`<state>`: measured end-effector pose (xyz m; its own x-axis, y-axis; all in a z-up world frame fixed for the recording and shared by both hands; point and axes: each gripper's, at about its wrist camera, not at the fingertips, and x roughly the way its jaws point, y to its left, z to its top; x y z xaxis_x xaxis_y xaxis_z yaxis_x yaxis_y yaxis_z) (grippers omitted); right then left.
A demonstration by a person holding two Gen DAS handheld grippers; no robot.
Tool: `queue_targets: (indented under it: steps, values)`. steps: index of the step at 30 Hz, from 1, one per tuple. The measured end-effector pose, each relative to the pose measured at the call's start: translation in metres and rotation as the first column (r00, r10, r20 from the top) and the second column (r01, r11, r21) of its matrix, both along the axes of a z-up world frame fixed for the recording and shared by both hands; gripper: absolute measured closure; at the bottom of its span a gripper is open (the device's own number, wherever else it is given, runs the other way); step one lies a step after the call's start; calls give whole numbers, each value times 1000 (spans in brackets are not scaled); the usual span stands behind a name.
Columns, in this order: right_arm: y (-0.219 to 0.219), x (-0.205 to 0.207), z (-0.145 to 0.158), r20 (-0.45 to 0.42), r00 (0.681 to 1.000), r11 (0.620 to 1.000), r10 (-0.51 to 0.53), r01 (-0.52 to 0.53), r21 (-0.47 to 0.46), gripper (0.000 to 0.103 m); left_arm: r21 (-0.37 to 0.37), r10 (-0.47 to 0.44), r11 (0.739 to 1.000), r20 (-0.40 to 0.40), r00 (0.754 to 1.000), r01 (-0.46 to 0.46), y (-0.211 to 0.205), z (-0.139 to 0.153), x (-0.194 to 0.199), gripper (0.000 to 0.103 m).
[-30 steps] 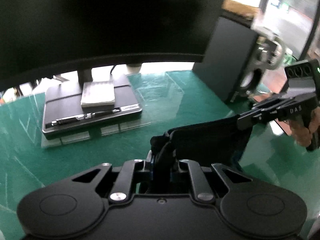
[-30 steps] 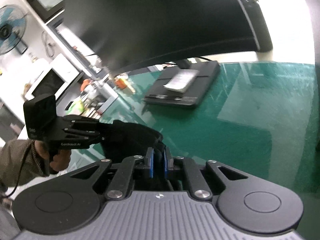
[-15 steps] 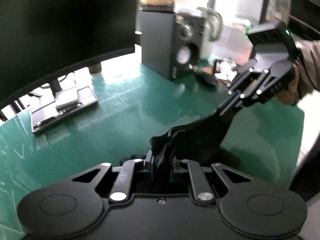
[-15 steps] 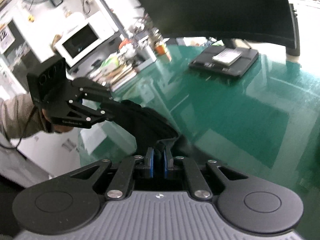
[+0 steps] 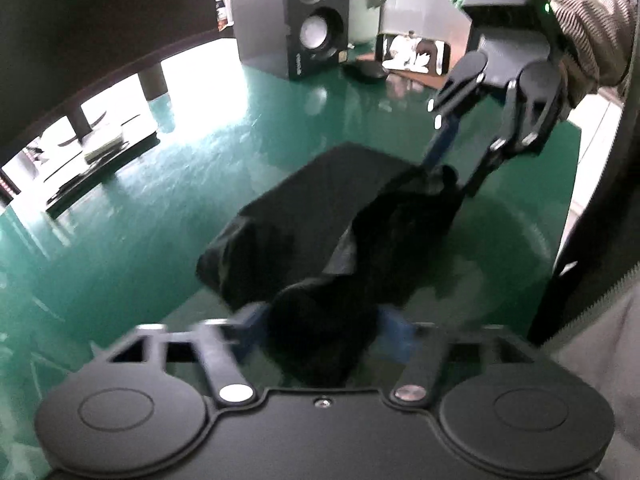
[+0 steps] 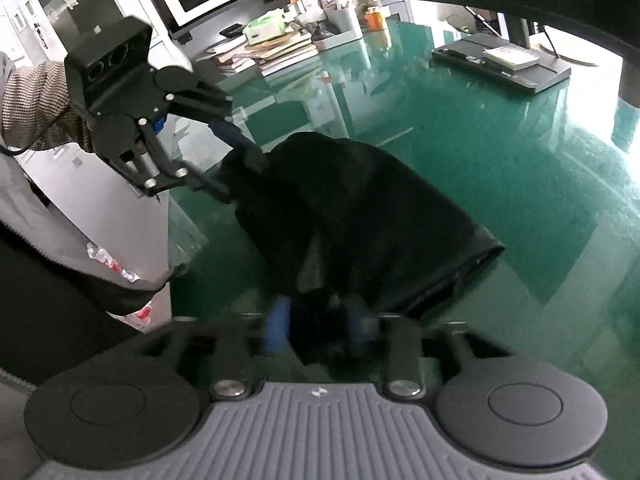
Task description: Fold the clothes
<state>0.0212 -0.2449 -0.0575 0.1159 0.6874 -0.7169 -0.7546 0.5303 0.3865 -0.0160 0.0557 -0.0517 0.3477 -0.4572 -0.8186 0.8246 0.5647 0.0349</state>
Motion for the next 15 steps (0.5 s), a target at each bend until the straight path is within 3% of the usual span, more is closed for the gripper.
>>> queue_targets:
  steps: [2,4,7,8,9,10,13,15]
  values:
    - [-6,-1,5,-2,999,999,-33,33,12,39,7,2,1000,-1,1000,-2,6,5,-6,9]
    - [-18,3,11,-17,986,986,-165,165,31,40,10,10,1000,-4,1000,-10,15,13,-13,7]
    - [-26,16,10,-84,944,945,-318,323,53,65,-114,153,981,-49,987,-158,30,31,8,7]
    - [-22,21,10,-92,925,926,-368,373,54,81,-184,231,952,-93,969,-245,35,34,21,4]
    - [-19,25,10,-99,906,907,-412,418,55,90,-248,303,911,-143,942,-330,40,37,33,0]
    - [-16,26,9,-95,903,904,-418,424,59,90,-304,364,860,-197,910,-410,44,39,45,0]
    - [15,27,7,-66,915,913,-399,403,65,91,-379,359,794,-339,869,-476,26,21,69,0]
    - [44,23,3,-35,942,941,-334,335,34,91,-418,344,745,-429,835,-521,15,10,85,0]
